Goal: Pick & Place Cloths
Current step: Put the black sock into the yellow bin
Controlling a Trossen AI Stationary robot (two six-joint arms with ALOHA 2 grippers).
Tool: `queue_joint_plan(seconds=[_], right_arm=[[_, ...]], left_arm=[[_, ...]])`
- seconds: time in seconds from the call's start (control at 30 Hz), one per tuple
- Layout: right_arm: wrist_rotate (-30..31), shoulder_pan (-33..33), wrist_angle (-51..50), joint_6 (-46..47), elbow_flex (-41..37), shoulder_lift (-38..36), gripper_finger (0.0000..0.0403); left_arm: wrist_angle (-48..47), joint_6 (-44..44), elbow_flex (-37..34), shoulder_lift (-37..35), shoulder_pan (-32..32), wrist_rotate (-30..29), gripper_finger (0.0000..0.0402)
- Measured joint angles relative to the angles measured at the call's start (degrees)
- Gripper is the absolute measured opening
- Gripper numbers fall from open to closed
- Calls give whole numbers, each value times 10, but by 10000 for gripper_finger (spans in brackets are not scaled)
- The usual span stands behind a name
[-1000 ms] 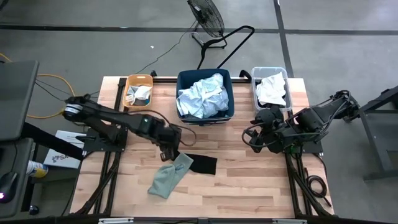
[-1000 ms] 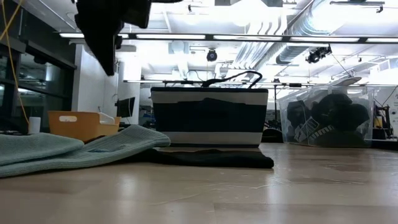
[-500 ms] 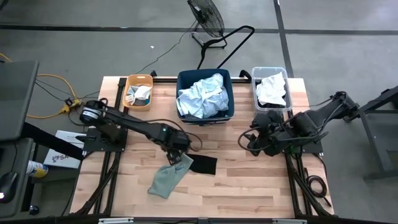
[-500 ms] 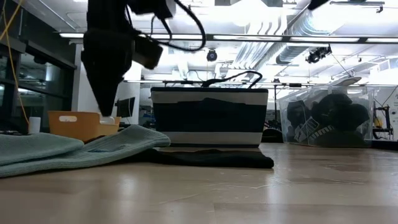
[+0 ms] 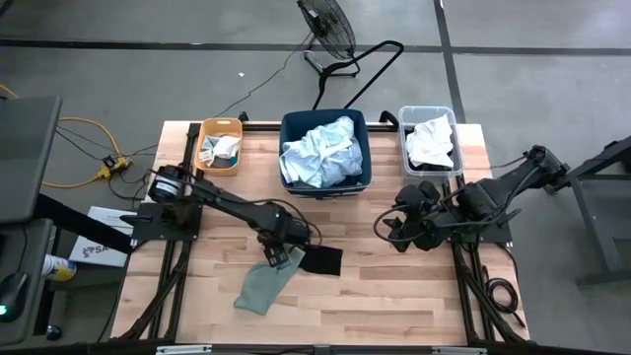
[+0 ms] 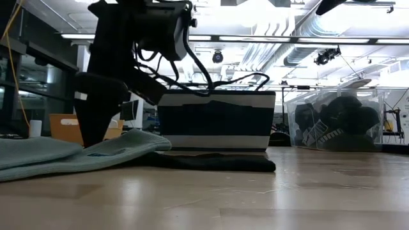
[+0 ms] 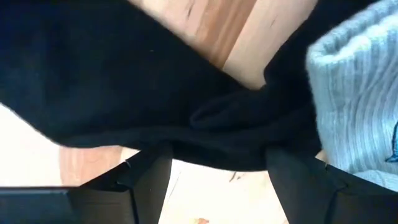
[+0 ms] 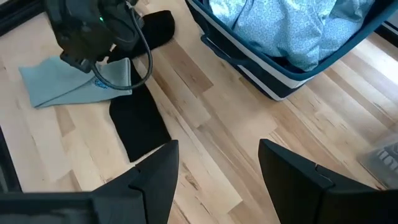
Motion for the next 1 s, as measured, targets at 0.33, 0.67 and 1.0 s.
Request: queue_joint_plan(seconds=[0.33,0.67,1.0], right_arm=[[-1,0,15,0,0,0,213],[-3,0,24,1,0,0,213],[-3,0,28,0,0,0,213]], left_arm=[[32,26,1,15,33,30,165],[27,26,1,16,56,41,13],[-87,13,46,-35,55,21,4]])
